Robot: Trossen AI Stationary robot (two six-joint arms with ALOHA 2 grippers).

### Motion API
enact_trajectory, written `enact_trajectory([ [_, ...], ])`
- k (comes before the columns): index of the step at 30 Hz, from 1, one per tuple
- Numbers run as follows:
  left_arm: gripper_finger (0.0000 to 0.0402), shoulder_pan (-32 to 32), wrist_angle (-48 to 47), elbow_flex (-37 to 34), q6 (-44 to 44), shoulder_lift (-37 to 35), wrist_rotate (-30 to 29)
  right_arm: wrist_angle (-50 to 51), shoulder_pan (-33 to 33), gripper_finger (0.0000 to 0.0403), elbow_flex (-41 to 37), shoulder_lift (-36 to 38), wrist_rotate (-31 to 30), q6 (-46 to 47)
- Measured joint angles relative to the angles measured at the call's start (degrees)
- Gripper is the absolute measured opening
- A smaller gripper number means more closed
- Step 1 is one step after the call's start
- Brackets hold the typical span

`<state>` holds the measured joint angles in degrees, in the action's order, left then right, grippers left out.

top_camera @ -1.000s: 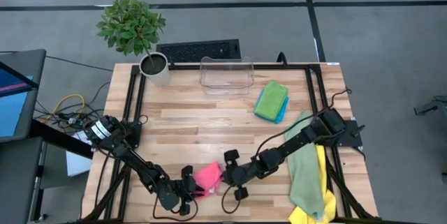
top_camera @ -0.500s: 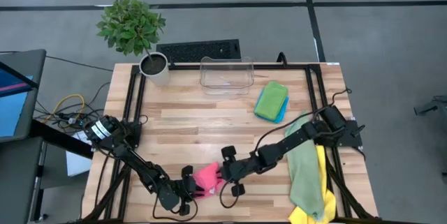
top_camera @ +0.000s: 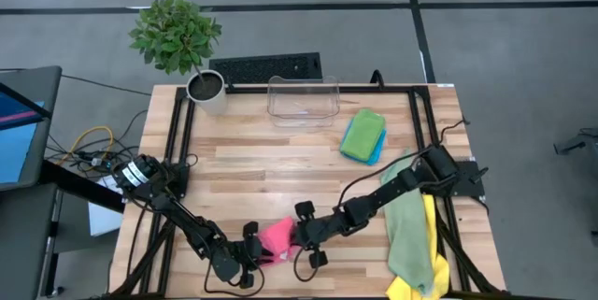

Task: Fold microfiber towels
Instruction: Fold pink microfiber towel

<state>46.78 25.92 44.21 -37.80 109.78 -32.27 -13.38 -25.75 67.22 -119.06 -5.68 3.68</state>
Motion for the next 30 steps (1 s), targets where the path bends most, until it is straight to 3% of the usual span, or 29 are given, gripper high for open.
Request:
enact_trajectory([
  [19, 0.0077, -3.0, 0.4, 0.0, 2.7, 0.0, 1.9, 1.3, 1.0, 0.0113, 0.3, -0.3, 4.2, 1.0],
  [27, 0.0077, -4.1, 0.5, 0.0, 3.3, 0.0, 1.9, 5.5, -2.1, 0.0113, 1.1, 1.3, 9.4, 1.3],
  [30, 0.0077, -4.2, 0.4, 0.0, 3.3, 0.0, 1.9, 11.2, -3.3, 0.0113, 2.0, 1.0, 11.9, 1.4],
])
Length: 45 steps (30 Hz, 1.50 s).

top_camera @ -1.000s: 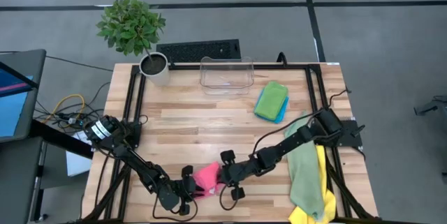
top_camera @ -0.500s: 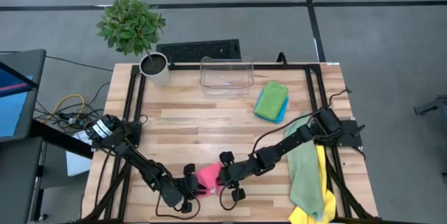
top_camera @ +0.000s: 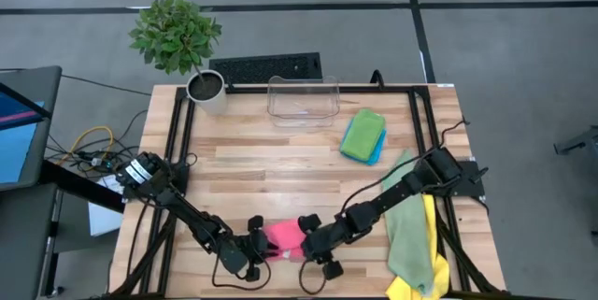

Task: Fold microfiber towels
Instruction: Fold pink microfiber towel

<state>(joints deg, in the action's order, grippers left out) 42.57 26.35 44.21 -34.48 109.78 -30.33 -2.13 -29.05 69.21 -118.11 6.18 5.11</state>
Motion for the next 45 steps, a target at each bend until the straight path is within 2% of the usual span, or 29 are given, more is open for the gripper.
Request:
enact_trajectory([
  [4, 0.0077, 0.0, 0.0, 0.0, 0.3, 0.0, 0.0, 7.1, -1.9, 0.0113, 2.0, 1.6, 1.3, -0.2],
  [7, 0.0077, 0.0, 0.3, 0.0, 0.3, 0.0, 1.3, 8.4, -3.0, 0.0112, 2.4, 3.2, -3.2, -1.5],
  [9, 0.0077, 0.0, 0.5, 0.3, 0.3, 0.0, 3.0, 5.9, -3.1, 0.0108, 2.4, 3.9, -8.0, -4.2],
  [12, 0.0077, 0.0, 0.3, 1.0, 0.3, 0.0, 4.4, -3.1, -1.7, 0.0102, 2.4, 3.7, -13.6, -8.7],
  [14, 0.0077, 0.0, 0.2, 1.0, 0.3, 0.0, 4.4, -11.2, -0.3, 0.0099, 1.8, 2.5, -12.8, -9.3],
  [17, 0.0077, 0.0, 0.1, 1.0, 0.1, 0.0, 4.4, -17.7, 1.7, 0.0093, 0.1, -1.2, -8.1, -7.1],
  [23, 0.0077, -0.4, 0.1, 1.0, 0.2, 0.0, 4.6, -20.1, 2.2, 0.0082, -0.5, -7.6, -6.0, -4.5],
  [27, 0.0077, -0.4, -0.6, 1.0, -1.3, -1.1, 8.6, -21.7, 2.2, 0.0076, -0.2, -9.4, -5.6, -2.6],
  [31, 0.0077, 0.3, -5.2, 1.0, -3.1, -5.9, 11.6, -21.8, 2.7, 0.0074, -0.2, -9.9, -4.5, -1.7],
  [33, 0.0077, 1.0, -8.1, 1.0, -3.2, -8.7, 9.2, -21.8, 2.8, 0.0074, -0.2, -9.9, -4.4, -1.2],
  [37, 0.0077, 4.1, -8.9, 1.1, -3.0, -10.6, -3.0, -21.7, 3.0, 0.0074, -0.2, -9.9, -4.2, -1.1],
  [40, 0.0067, 5.8, -8.3, 1.0, -3.6, -7.8, -4.5, -21.6, 3.3, 0.0074, -0.2, -9.9, -4.0, -1.5],
  [45, 0.0024, 7.6, -5.2, 2.3, -4.7, -1.0, -4.9, -21.4, 3.8, 0.0074, -0.3, -10.0, -3.8, -1.5],
])
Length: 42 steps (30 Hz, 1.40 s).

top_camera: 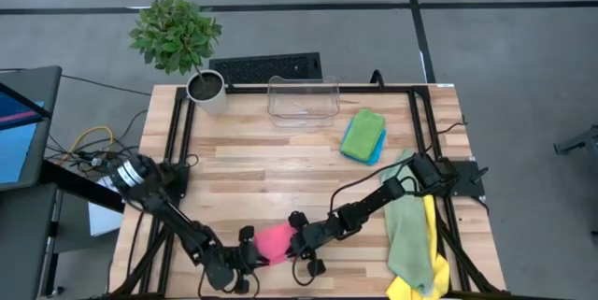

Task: Fold microfiber towels
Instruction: Fold pink microfiber towel, then stack the pink microfiber towel on top of the green microfiber towel

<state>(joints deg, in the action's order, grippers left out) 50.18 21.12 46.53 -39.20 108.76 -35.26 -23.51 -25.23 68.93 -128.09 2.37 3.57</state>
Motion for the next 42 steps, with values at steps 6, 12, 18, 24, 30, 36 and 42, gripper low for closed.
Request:
enact_trajectory([
  [6, 0.0005, 0.2, -7.2, 3.0, -5.2, 3.6, 0.0, 0.1, 0.1, 0.0074, 0.0, 0.0, 0.1, 0.2],
  [12, 0.0001, 0.1, -10.2, 2.7, -7.3, 1.7, -1.1, 9.7, 0.3, 0.0074, -0.4, 6.5, 1.1, 2.5],
  [18, 0.0001, -0.4, -10.1, 2.8, -8.5, -0.2, -1.1, 27.5, 0.4, 0.0077, -0.2, 16.8, -6.0, 13.1],
  [24, 0.0, -0.4, -10.2, 4.8, -6.9, -4.7, -1.3, 38.0, 0.6, 0.0146, -0.2, 20.9, -5.9, 28.1],
  [30, 0.0, -0.4, -13.0, 5.7, -11.2, -8.5, -6.4, 41.0, 1.4, 0.0254, -0.2, 19.9, -7.1, 42.5],
  [36, 0.0022, -0.8, -27.2, 5.6, -36.1, -8.5, -10.2, 39.1, 3.7, 0.0296, -0.2, 17.6, -7.2, 50.7],
  [42, 0.0091, 0.9, -34.1, 4.6, -55.6, -8.5, -13.0, 31.6, 2.7, 0.0297, -0.2, 13.4, -6.4, 55.3],
])
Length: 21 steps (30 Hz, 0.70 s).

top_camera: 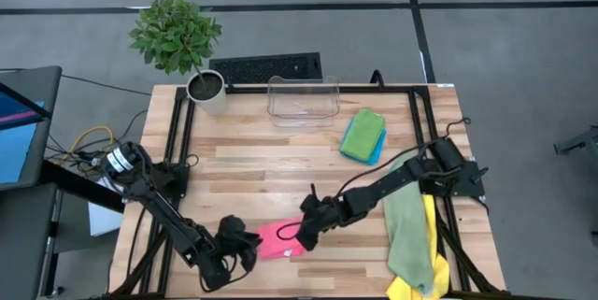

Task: Fold microfiber towels
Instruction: Stack the pink microfiber towel on top of the green microfiber towel

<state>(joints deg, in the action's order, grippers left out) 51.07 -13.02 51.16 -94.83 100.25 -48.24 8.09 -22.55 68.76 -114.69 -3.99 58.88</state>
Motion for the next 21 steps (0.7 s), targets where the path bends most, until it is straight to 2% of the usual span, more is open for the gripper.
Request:
enact_trajectory([
  [7, 0.0146, -0.4, 0.9, -0.8, -1.7, 0.4, -0.9, -2.8, -0.6, 0.0297, 0.2, -1.9, -1.4, 4.5],
  [11, 0.015, -2.0, 1.2, -0.8, -0.9, 2.5, 1.1, -9.9, -0.1, 0.0291, 0.3, -4.5, -0.9, 5.5],
  [15, 0.0145, -2.4, 4.4, -0.8, -0.8, 5.5, 2.8, -12.0, 0.0, 0.0279, 0.6, -7.0, 0.1, 7.9],
  [18, 0.0144, -2.3, 6.5, -0.8, -0.8, 6.9, 2.5, -12.3, 0.0, 0.0261, 0.6, -7.5, 0.2, 8.4],
  [21, 0.0144, -2.5, 6.5, -0.8, -0.4, 6.8, 2.5, -11.8, 0.0, 0.0215, 0.5, -7.5, 0.3, 6.9],
])
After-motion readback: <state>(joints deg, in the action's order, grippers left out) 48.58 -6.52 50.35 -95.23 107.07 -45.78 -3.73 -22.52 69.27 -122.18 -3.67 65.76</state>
